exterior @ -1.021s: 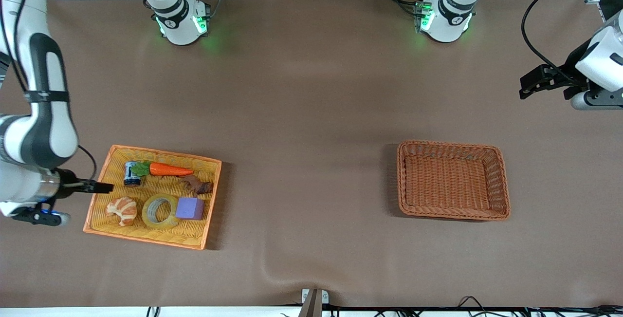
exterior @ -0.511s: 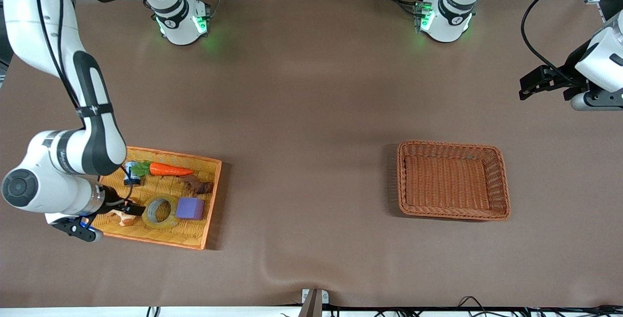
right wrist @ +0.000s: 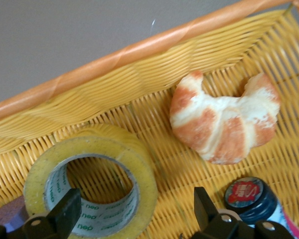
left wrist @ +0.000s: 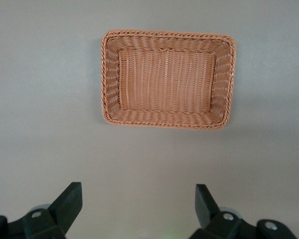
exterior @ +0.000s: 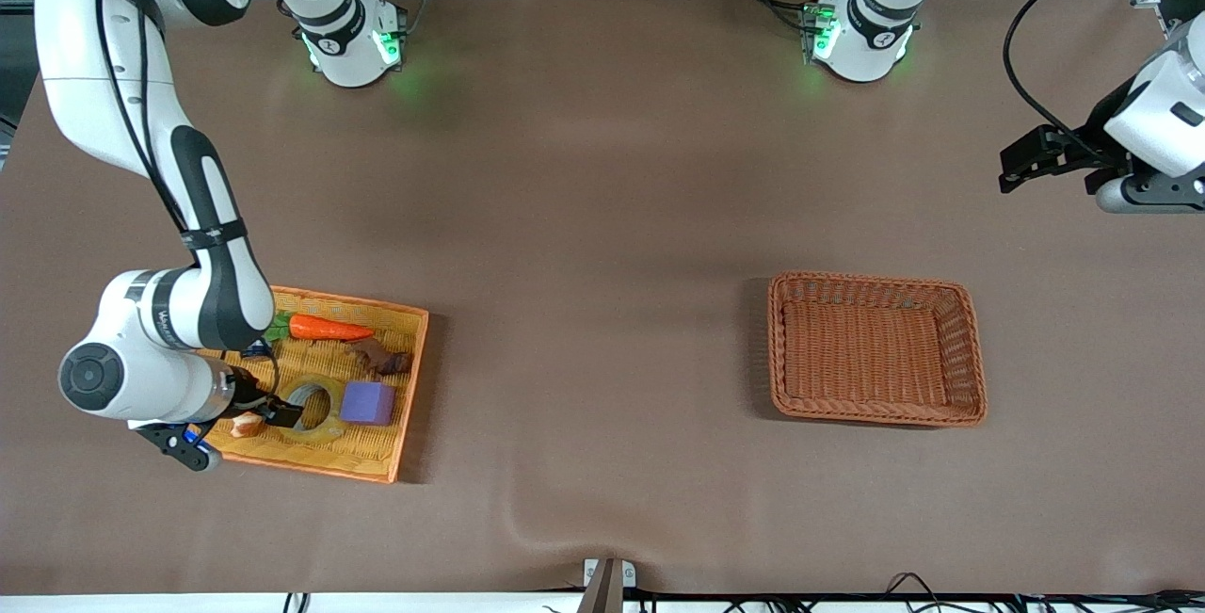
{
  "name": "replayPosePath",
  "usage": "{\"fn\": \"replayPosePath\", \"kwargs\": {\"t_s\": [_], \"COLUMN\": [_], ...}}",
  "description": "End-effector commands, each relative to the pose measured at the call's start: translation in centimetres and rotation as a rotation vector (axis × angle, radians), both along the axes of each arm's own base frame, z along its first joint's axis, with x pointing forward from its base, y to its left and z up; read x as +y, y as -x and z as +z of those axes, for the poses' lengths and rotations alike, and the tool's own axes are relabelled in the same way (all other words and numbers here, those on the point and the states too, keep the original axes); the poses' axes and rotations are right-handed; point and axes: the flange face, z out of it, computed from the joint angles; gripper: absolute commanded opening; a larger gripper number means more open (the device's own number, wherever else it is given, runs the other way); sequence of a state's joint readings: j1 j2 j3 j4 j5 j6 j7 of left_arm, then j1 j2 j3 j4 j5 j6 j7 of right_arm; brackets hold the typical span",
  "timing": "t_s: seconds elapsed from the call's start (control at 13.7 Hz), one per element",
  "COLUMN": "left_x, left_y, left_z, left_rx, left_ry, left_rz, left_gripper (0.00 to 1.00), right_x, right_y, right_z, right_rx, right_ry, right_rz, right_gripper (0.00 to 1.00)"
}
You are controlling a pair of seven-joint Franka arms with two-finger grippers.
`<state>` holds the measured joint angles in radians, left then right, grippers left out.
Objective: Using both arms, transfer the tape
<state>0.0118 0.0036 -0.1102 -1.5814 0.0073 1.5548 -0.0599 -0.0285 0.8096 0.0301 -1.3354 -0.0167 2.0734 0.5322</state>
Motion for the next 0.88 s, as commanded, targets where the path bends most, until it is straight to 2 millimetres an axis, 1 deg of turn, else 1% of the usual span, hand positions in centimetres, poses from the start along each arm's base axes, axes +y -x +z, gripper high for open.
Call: {"fn": "replayPosePath", "kwargs": {"t_s": [0.0, 0.07, 0.15, 0.22, 0.29, 0.36, 0.44, 0.51, 0.58, 0.73, 0.8], "left_x": [-1.3, -2.9, -4.8, -6.4, -8.5, -10.2, -12.0, -13.8, -15.3, -17.4, -18.6], "left_y": [-0.1, -0.7, -0.9, -1.4, -1.9, -2.1, -2.3, -2.4, -2.5, -2.6, -2.4], "left_z": [-0.1, -0.8, -1.2, -1.9, -2.8, -3.7, -4.4, -5.4, -6.3, -7.5, -8.1], "left_rx": [-0.019, -0.028, -0.040, -0.051, -0.056, -0.059, -0.064, -0.061, -0.059, -0.067, -0.068], "left_ry": [0.003, 0.009, 0.012, 0.018, 0.024, 0.025, 0.032, 0.037, 0.042, 0.032, 0.024], "left_rz": [-0.031, -0.043, -0.052, -0.031, -0.008, 0.009, 0.027, 0.038, 0.049, 0.067, 0.069], "left_gripper": [1.00, 1.00, 1.00, 1.00, 1.00, 1.00, 1.00, 1.00, 1.00, 1.00, 1.00], "right_x": [0.2, 0.3, 0.3, 0.2, -0.1, 0.0, 0.1, 0.2, -0.3, -0.7, -0.4], "right_y": [0.0, 0.1, 0.5, 0.8, 0.9, 1.0, 1.0, 1.0, 1.0, 0.9, 0.8], "right_z": [-1.3, -1.7, -2.5, -3.1, -3.3, -3.4, -3.5, -3.2, -3.1, -2.7, -2.4], "right_rx": [0.016, 0.022, 0.035, 0.043, 0.046, 0.047, 0.052, 0.048, 0.048, 0.045, 0.040], "right_ry": [0.012, 0.012, 0.013, 0.016, 0.029, 0.041, 0.050, 0.055, 0.063, 0.076, 0.076], "right_rz": [-0.016, -0.015, -0.012, -0.010, -0.003, 0.006, 0.015, 0.018, 0.017, 0.022, 0.027], "right_gripper": [1.00, 1.00, 1.00, 0.80, 0.57, 0.25, 0.00, 0.00, 0.00, 0.00, 0.00]}}
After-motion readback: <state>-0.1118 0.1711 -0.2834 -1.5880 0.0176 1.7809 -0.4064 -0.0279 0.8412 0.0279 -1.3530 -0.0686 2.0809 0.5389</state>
